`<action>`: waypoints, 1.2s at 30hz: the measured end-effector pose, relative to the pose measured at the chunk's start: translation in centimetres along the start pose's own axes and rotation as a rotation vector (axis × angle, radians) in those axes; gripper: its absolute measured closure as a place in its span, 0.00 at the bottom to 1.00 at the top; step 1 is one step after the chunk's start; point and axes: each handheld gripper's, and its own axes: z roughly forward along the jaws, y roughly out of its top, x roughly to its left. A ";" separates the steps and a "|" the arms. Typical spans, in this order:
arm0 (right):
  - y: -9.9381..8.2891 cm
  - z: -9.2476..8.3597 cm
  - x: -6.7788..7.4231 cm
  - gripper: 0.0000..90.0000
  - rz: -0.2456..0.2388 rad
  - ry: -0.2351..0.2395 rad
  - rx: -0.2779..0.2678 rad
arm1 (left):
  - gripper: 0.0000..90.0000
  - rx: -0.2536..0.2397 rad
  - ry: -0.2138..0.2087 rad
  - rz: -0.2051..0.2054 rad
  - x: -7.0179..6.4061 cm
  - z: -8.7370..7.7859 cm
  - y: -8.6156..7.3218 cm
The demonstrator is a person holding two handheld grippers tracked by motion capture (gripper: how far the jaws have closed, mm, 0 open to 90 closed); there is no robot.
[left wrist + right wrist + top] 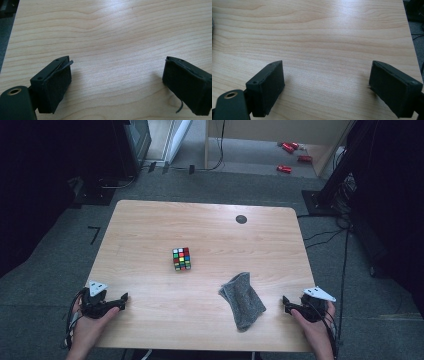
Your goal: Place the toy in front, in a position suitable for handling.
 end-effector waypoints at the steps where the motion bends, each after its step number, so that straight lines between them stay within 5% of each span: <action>1: 0.0 0.0 0.1 0.13 0.004 -0.005 0.001 | 0.09 0.001 0.008 -0.008 -0.1 0.1 0.1; 8: 0.2 -0.2 0.0 0.18 0.014 -0.028 0.001 | 0.09 0.002 0.007 -0.006 -0.4 0.4 0.4; 13: 0.8 -1.0 0.6 0.18 0.045 0.017 -0.054 | 0.09 0.001 0.008 -0.008 -0.4 0.4 0.4; 20: 2.2 -2.3 3.4 0.18 0.029 0.090 -0.128 | 0.09 0.001 0.006 -0.006 -0.4 0.5 0.5; 36: 3.2 -3.8 6.7 0.20 -0.002 0.181 -0.180 | 0.09 0.001 0.006 -0.007 -0.4 0.5 0.5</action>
